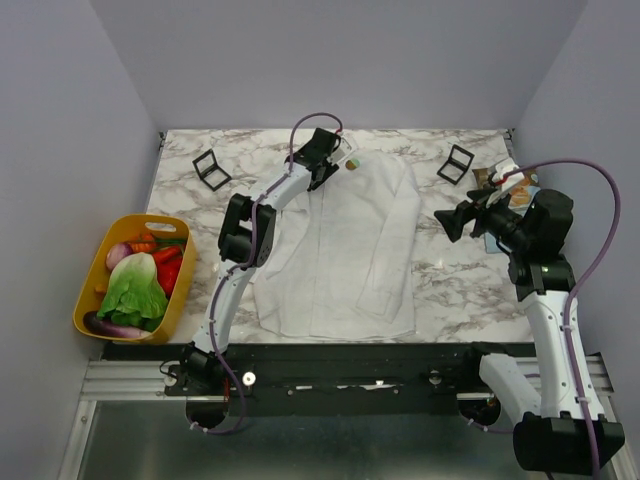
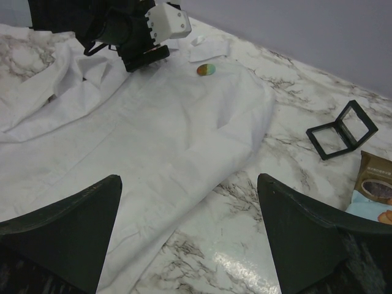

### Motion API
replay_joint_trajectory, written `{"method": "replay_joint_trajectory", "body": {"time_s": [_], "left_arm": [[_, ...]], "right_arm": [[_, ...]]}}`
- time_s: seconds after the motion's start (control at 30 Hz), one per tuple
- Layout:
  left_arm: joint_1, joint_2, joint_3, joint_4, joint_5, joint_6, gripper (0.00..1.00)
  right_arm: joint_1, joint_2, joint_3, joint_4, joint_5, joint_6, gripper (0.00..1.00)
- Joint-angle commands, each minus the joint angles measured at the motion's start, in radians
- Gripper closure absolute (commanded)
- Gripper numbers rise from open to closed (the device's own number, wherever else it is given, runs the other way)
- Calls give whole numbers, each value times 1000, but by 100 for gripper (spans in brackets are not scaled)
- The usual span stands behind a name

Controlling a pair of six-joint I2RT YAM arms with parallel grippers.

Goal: Remove the brooch from the garment
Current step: Pick up the clothes at the center of the board.

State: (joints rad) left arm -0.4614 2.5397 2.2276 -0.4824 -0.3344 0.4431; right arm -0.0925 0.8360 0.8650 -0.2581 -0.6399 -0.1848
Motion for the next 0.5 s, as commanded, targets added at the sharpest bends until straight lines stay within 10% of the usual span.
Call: {"method": "replay_joint_trajectory", "body": {"time_s": [0.0,0.47], "left_arm": [[-11,-35,-98,74,-68,137,27],[-77,-75,-256,298,-132,330,27]], "right_arm": [[2,11,-11,0,16,-12,0],[4,12,-11,2,17,-12,0]]}}
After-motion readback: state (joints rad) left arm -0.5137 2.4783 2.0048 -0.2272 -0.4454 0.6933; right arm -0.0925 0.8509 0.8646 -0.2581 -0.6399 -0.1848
